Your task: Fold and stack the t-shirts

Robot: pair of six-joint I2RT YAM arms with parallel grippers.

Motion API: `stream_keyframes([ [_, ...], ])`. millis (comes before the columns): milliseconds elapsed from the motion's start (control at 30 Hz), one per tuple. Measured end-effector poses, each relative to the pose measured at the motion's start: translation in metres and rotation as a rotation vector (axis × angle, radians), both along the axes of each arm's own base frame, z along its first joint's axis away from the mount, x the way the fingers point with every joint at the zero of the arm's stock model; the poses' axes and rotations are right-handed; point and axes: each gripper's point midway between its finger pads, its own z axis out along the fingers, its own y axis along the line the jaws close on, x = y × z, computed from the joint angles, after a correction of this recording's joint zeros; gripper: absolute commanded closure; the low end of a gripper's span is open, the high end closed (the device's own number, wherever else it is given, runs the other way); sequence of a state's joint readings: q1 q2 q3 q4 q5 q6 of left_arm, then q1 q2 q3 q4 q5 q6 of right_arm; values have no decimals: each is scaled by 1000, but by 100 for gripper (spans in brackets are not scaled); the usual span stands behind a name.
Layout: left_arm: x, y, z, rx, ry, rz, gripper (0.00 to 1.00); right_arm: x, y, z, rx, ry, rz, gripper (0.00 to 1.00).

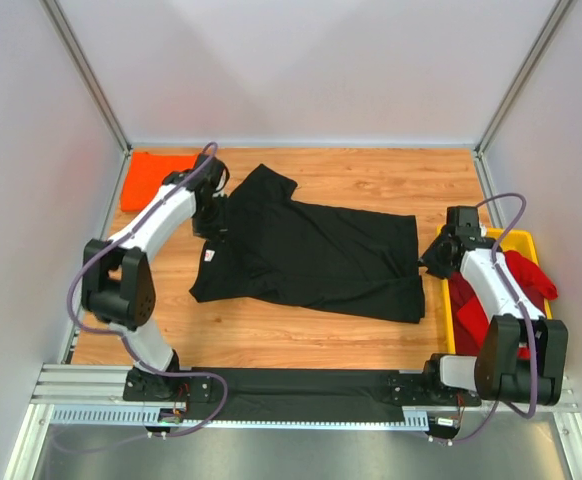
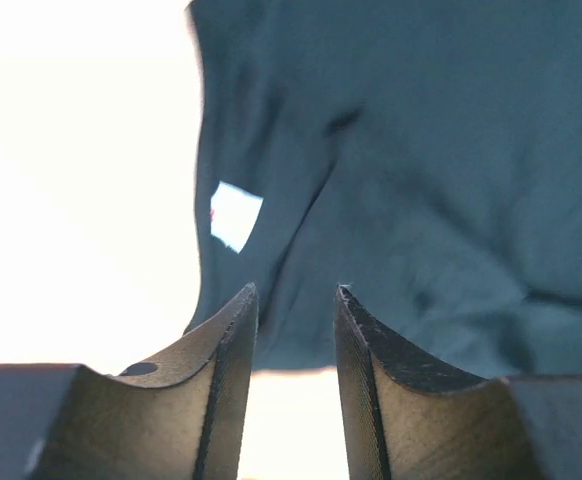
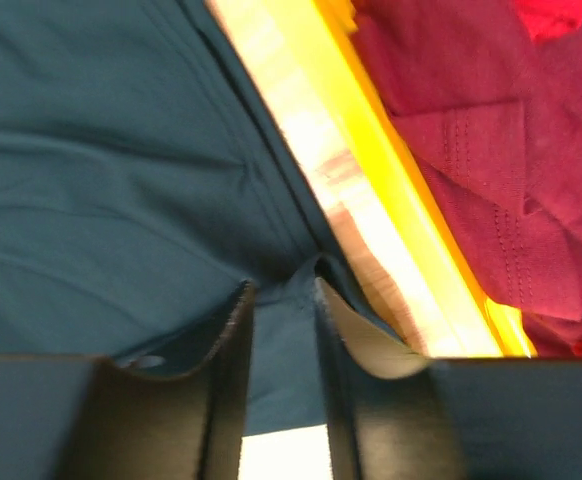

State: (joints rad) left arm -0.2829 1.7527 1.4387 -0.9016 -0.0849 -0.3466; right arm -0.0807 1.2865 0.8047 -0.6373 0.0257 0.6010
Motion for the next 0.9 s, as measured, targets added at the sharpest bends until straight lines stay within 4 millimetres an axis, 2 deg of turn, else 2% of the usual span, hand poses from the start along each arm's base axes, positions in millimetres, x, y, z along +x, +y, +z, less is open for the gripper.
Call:
stream_keyframes([
  [100,-39,14,8,7,5,36,55,1,0,14,-7,-24,10,63],
  [267,-93,12,21,-107,-32,72,53,-24,12,20,58,-24,-2,62],
  [333,-109,8,13,-161,-27,91,52,-37,17,13,91,3,-20,62],
  [433,-134,1,-13,-221,40,127,52,-57,22,0,123,76,-61,61],
  [567,-150,-6,-35,-254,103,155,50,-75,25,-13,145,147,-111,59],
  [767,-152,-11,-51,-255,116,180,45,-96,28,-33,169,208,-162,56],
  [900,-155,-6,-68,-226,140,207,45,-100,28,-38,172,220,-183,56],
])
